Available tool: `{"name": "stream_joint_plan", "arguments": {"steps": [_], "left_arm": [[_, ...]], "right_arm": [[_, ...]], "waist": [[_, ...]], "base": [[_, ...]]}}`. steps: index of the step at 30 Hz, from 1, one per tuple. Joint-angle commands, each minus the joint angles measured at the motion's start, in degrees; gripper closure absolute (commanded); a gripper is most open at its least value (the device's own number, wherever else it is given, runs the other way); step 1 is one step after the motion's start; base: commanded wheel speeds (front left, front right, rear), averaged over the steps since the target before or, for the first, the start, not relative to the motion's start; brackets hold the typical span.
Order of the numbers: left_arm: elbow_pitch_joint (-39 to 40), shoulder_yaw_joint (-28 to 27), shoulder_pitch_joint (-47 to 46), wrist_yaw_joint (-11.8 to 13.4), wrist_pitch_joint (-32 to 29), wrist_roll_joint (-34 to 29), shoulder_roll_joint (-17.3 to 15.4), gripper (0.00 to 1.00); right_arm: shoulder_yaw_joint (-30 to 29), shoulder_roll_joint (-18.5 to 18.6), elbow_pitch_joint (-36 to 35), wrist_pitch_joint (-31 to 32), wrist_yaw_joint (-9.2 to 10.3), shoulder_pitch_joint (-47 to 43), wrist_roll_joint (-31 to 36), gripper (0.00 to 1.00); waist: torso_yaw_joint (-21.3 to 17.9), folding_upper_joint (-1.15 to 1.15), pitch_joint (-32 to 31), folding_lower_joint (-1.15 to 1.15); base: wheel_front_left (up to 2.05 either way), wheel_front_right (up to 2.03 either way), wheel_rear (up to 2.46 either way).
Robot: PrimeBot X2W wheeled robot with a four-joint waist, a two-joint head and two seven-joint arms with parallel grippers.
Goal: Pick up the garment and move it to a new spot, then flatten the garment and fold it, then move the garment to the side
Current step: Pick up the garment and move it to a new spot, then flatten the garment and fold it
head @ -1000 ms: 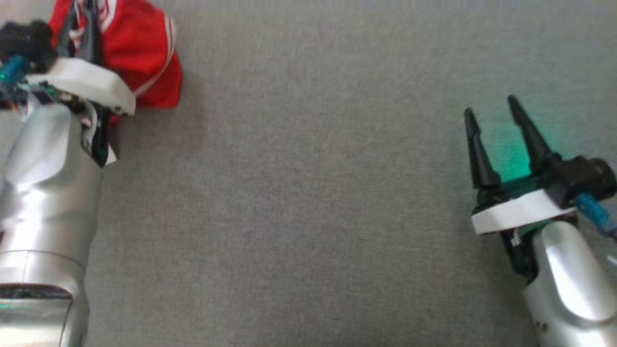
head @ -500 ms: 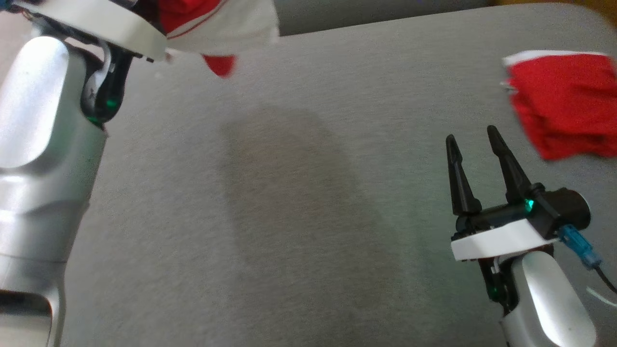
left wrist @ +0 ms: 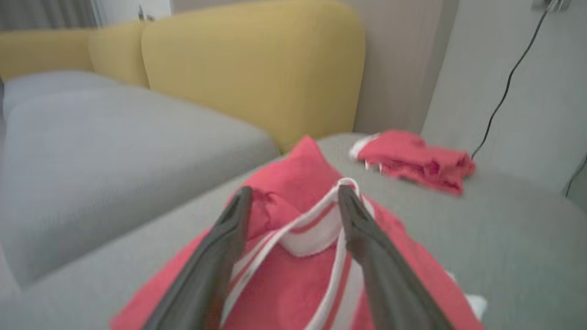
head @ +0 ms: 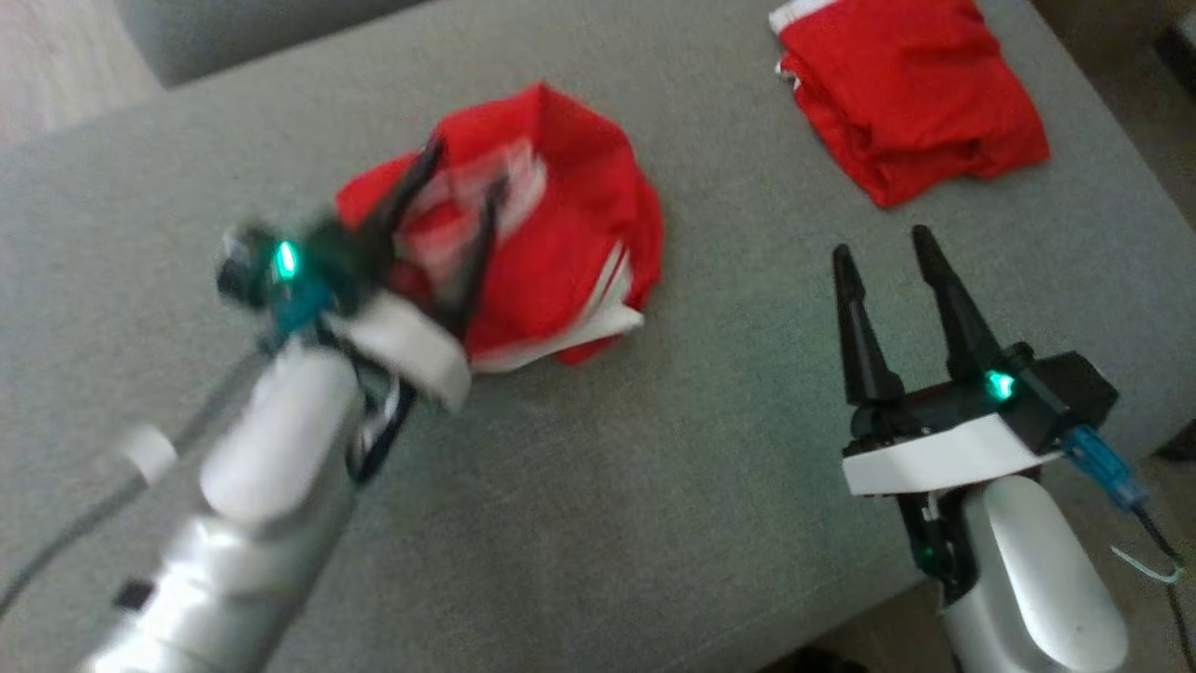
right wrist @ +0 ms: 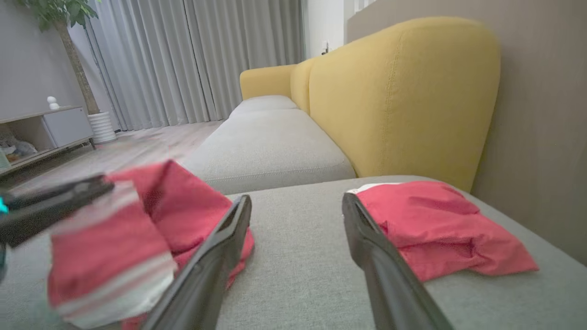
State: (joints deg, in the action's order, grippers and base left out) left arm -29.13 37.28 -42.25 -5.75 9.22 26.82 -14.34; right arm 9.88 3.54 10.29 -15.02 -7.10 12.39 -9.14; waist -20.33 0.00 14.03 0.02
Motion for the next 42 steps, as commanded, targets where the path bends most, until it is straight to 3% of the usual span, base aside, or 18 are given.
{"name": "stream_joint_plan", "arguments": {"steps": [1,6,11,12,22,30,42], "left_arm": [[-0.91,-0.74,-0.05,0.81,2.18,-1.56,-0.8,0.0],[-3.66,-1.81,6.4,4.2,5.66,-2.6,3.92,0.0],[7.5,-9.88,17.66,7.43,5.75,-5.74,6.76,0.0],[11.16,-13.5,22.67,7.99,5.76,-6.94,7.61,0.0],[22.62,-28.79,41.7,7.43,5.77,-12.56,10.82,0.0],[24.02,-31.25,45.41,6.1,5.77,-15.55,11.42,0.0],[23.45,-30.23,44.96,5.55,5.77,-16.46,11.46,0.0]], "right_arm": [[1.84,-0.62,-1.59,0.03,-0.39,1.93,-1.41,0.0],[1.58,-0.65,-0.72,0.03,-0.39,0.82,-2.23,0.0],[-0.68,-0.65,0.92,0.03,-0.39,-1.84,-1.08,0.0],[-1.58,-0.66,1.74,0.03,-0.39,-3.08,-0.63,0.0],[-2.38,-0.66,3.94,0.03,-0.39,-9.97,-0.75,0.0],[-1.71,-0.66,3.53,0.03,-0.39,-12.06,-0.97,0.0],[-1.22,-0.66,2.91,0.03,-0.39,-12.49,-0.42,0.0]], "waist": [[-1.84,0.0,3.37,-0.02],[1.74,0.0,2.29,-0.02],[8.15,0.0,-2.09,-0.02],[10.85,0.0,-4.25,-0.02],[20.45,0.0,-13.64,-0.02],[22.63,0.0,-14.77,-0.02],[21.75,0.0,-14.33,-0.02]], "base": [[0.0,0.0,0.0],[0.0,0.0,0.0],[0.0,0.0,0.0],[0.0,0.0,0.0],[0.0,0.0,0.0],[0.0,0.0,0.0],[0.0,0.0,0.0]]}}
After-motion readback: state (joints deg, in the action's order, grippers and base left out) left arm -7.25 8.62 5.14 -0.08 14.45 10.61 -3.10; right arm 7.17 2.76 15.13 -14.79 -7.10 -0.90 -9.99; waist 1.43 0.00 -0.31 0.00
